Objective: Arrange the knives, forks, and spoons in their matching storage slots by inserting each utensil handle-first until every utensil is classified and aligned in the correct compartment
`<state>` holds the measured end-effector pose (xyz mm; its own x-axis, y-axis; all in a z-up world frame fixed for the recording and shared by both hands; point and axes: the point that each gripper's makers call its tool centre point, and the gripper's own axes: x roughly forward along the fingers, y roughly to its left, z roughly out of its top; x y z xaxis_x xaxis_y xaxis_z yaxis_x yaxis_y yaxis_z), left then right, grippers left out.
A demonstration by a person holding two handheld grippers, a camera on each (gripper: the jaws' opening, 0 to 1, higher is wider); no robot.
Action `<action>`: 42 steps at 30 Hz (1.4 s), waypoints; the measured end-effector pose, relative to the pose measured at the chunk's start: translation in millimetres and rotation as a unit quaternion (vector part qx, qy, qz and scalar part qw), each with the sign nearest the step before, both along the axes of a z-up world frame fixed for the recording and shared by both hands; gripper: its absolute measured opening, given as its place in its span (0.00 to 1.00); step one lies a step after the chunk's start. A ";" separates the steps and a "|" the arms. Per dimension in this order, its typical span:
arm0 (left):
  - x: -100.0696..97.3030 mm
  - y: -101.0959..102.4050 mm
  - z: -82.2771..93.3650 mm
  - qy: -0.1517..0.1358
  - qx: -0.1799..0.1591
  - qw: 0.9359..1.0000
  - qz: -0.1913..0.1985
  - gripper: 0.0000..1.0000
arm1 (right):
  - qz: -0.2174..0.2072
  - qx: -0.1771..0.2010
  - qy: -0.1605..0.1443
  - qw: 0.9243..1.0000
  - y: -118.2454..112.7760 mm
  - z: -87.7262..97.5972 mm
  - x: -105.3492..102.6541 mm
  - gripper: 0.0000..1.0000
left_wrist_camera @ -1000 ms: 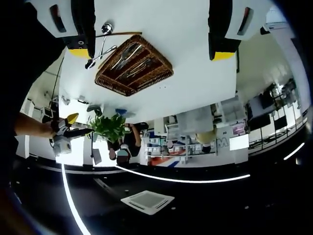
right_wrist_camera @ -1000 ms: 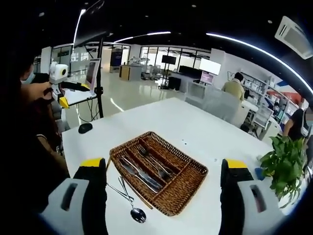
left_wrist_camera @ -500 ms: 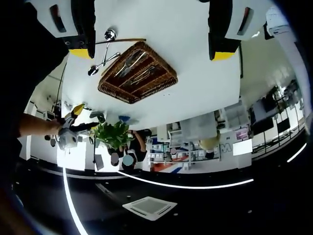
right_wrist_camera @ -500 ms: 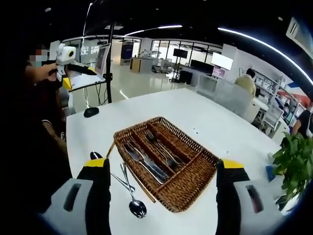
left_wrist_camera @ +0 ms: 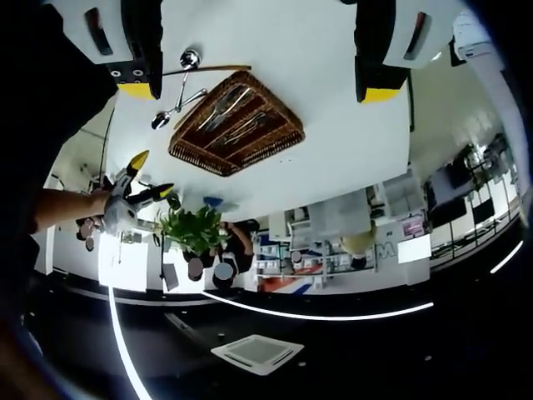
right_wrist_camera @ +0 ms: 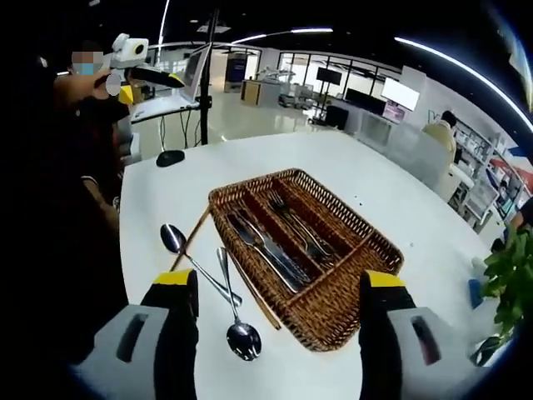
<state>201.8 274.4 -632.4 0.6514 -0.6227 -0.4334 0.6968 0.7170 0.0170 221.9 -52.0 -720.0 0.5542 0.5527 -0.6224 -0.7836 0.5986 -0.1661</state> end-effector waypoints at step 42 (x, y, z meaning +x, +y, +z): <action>-16.6 19.2 1.7 0.011 0.004 1.000 0.025 1.00 | 0.055 -0.050 0.121 0.990 18.0 -132.4 -26.4 0.26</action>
